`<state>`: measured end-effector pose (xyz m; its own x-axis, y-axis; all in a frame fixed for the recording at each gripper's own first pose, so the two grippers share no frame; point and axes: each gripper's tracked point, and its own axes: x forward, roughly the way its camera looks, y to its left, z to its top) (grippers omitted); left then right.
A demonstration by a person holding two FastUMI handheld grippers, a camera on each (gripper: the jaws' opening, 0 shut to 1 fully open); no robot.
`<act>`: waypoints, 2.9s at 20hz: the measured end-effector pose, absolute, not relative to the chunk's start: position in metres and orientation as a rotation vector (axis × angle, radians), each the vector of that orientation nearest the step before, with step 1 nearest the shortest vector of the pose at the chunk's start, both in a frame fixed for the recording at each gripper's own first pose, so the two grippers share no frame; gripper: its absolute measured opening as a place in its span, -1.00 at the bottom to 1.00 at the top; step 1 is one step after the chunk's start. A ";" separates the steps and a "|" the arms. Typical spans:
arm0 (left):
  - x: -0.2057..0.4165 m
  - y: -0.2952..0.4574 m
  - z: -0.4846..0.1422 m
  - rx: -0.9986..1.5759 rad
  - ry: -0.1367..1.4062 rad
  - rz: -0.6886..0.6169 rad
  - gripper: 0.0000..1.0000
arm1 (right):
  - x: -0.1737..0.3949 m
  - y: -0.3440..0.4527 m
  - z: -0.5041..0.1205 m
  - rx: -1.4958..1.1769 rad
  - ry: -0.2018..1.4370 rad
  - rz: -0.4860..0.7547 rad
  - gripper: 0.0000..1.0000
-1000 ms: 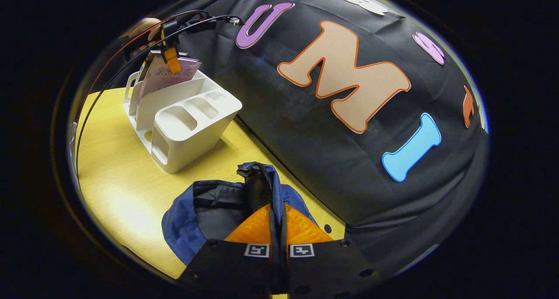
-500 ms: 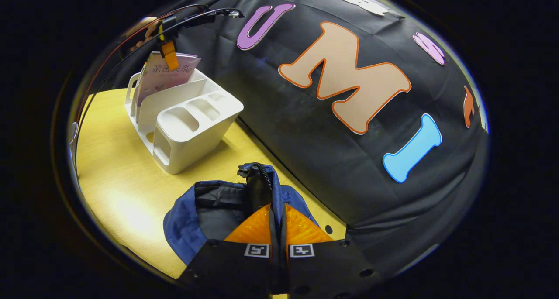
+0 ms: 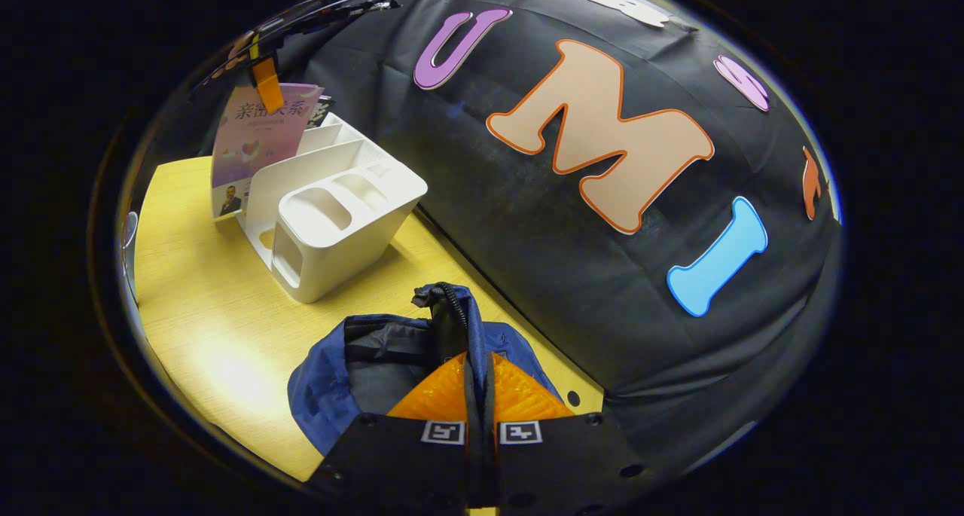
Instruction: Open the schoolbag, grab two books from the bookshelf and put them into the schoolbag.
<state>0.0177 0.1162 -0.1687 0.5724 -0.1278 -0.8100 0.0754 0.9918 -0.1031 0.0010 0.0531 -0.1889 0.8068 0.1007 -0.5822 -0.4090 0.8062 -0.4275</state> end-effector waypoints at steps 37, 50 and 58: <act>-0.081 -0.085 -0.111 -0.741 0.828 -0.394 -0.46 | -0.003 0.049 -0.192 -0.399 0.606 0.376 -0.94; -0.052 -0.153 -0.141 -1.022 0.669 -0.326 -0.46 | 0.008 0.045 -0.183 -0.281 0.614 0.329 -0.94; -0.058 -0.192 -0.181 -1.166 0.622 -0.213 -0.46 | 0.004 0.041 -0.181 -0.259 0.589 0.346 -0.94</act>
<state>-0.0581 -0.1924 -0.1813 0.8143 -0.4664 -0.3455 -0.1566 0.3967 -0.9045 0.0044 0.0408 -0.1807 0.7770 0.2430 -0.5806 -0.3887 0.9108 -0.1390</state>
